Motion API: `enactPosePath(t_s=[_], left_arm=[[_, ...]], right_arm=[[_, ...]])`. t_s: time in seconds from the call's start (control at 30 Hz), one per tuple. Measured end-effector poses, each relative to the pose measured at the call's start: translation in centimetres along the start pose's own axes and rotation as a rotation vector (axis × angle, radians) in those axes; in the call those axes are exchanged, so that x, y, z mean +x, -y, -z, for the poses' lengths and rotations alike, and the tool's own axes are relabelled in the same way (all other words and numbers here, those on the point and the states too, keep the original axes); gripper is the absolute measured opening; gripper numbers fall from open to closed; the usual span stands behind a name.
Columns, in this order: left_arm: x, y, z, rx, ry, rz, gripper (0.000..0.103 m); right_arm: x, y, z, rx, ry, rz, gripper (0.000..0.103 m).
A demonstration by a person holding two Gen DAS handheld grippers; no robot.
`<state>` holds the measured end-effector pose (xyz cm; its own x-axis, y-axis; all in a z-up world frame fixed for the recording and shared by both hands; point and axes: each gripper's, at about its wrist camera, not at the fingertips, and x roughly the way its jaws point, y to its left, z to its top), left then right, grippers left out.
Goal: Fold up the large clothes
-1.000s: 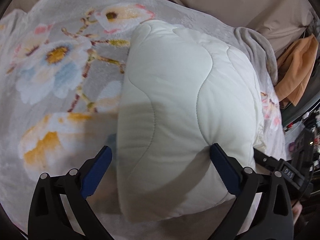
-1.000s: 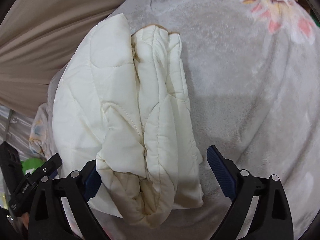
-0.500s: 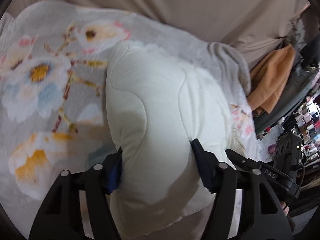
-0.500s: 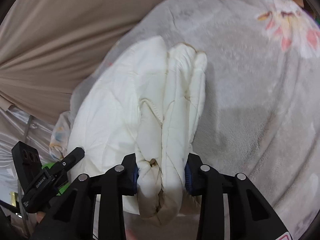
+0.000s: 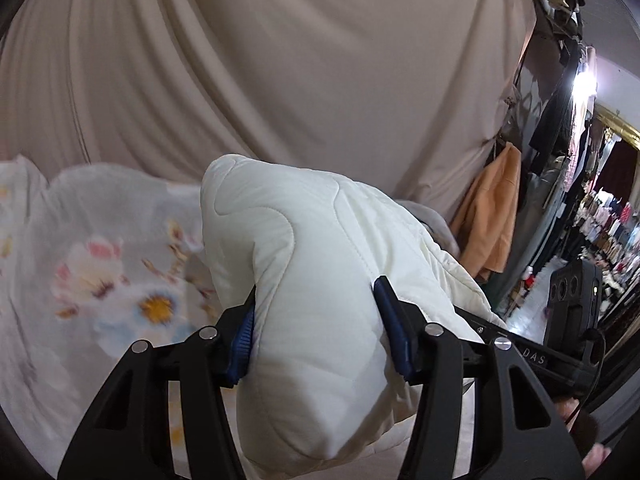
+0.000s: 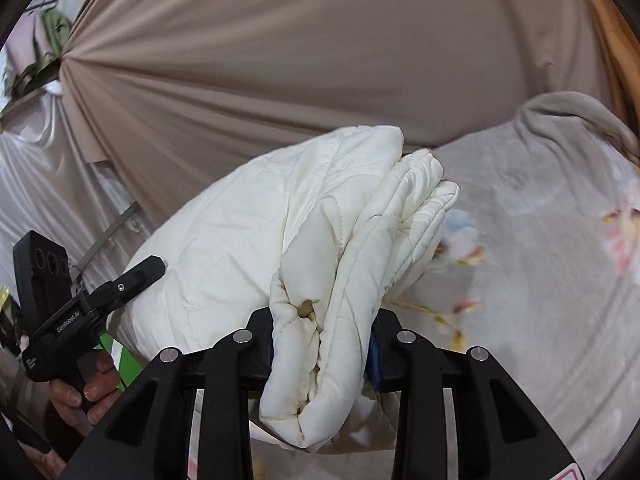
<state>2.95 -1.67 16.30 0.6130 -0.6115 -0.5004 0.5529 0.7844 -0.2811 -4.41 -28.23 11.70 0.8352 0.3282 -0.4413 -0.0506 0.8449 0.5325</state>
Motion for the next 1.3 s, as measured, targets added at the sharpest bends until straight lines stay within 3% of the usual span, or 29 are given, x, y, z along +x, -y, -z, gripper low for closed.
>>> enactPosePath(t_s=[0.13, 0.2, 0.27, 0.33, 0.37, 0.43, 0.53, 0.63, 0.73, 0.83, 0.93, 1.1, 1.2, 1.3], left_arm=[[3.0, -6.5, 1.9, 0.019, -0.065, -0.091, 0.063], [6.6, -10.5, 5.0, -0.008, -0.163, -0.153, 0.067], [9.6, -13.8, 8.4, -0.041, -0.266, -0.196, 0.062], [10.5, -16.1, 11.1, -0.086, -0.352, -0.213, 0.058], [9.8, -16.4, 11.6, -0.106, -0.344, -0.189, 0.059], [7.8, -16.4, 11.5, -0.112, -0.313, -0.170, 0.059], [5.9, -15.1, 10.5, -0.085, -0.278, -0.177, 0.060], [6.3, -13.5, 10.0, -0.076, -0.282, -0.186, 0.060], [8.3, -12.8, 11.0, -0.030, -0.306, -0.220, 0.060], [10.3, -12.7, 12.7, 0.002, -0.354, -0.268, 0.061], [10.5, -12.8, 14.0, 0.005, -0.355, -0.300, 0.071], [9.5, -11.7, 14.0, -0.006, -0.353, -0.329, 0.074], [8.6, -10.7, 13.8, -0.004, -0.330, -0.358, 0.077], [7.8, -9.6, 13.8, -0.005, -0.308, -0.382, 0.087]], right_arm=[[8.2, -0.5, 2.1, 0.020, -0.073, 0.009, 0.050], [12.9, 1.3, 5.0, 0.071, -0.178, 0.059, 0.051], [16.6, 3.3, 8.4, 0.129, -0.319, 0.165, 0.049], [15.9, 3.6, 10.5, 0.161, -0.301, 0.181, 0.047], [15.0, 3.1, 10.8, 0.144, -0.290, 0.199, 0.043], [12.8, 1.5, 10.5, 0.083, -0.254, 0.246, 0.037], [11.3, -1.5, 8.9, -0.017, -0.200, 0.276, 0.019], [12.6, -4.2, 7.4, -0.101, -0.193, 0.272, 0.007], [16.3, -3.4, 8.3, -0.126, -0.277, 0.328, 0.000], [17.8, -0.7, 11.2, -0.105, -0.343, 0.376, 0.000], [17.9, 0.2, 13.1, -0.077, -0.362, 0.395, 0.000], [15.6, -1.9, 12.2, -0.094, -0.310, 0.412, 0.000], [13.5, -3.6, 11.8, -0.112, -0.263, 0.423, 0.011], [12.3, -4.4, 12.7, -0.130, -0.250, 0.443, 0.019]])
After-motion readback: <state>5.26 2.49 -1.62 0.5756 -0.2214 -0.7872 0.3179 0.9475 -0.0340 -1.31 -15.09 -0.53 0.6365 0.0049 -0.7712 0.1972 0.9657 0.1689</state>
